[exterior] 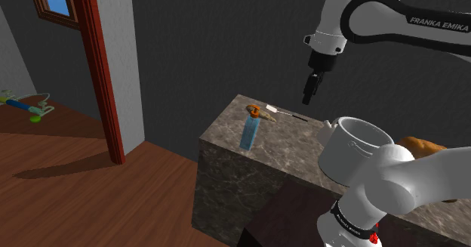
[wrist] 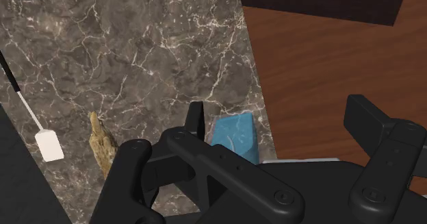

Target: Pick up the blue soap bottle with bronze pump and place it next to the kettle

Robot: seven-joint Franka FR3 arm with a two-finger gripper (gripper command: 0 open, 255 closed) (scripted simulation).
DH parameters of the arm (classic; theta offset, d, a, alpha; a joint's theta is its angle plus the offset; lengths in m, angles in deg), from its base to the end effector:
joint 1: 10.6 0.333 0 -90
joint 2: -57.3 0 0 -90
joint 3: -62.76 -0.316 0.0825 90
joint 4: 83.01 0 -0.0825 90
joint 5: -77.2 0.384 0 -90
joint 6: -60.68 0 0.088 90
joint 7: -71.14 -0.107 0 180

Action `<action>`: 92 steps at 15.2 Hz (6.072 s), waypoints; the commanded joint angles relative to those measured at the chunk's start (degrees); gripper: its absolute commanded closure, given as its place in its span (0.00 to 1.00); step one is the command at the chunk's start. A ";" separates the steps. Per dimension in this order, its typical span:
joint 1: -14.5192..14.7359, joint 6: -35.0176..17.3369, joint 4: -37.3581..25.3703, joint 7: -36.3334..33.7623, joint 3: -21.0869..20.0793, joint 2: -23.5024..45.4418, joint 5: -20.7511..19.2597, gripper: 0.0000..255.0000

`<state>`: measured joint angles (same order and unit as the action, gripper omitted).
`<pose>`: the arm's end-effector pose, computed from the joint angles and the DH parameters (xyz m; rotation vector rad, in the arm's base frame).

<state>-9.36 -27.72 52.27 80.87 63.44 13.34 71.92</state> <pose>0.3084 -0.0081 0.5804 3.0479 0.2795 -0.0879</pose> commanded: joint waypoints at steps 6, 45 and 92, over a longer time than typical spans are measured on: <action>0.14 -8.19 -1.23 0.75 1.60 9.73 0.85 0.00; 0.90 -28.95 -9.14 4.93 4.66 39.51 6.20 1.00; 0.97 7.73 -44.87 4.20 4.55 38.55 6.04 1.00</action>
<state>-8.34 -21.06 8.86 84.98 67.93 51.51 77.93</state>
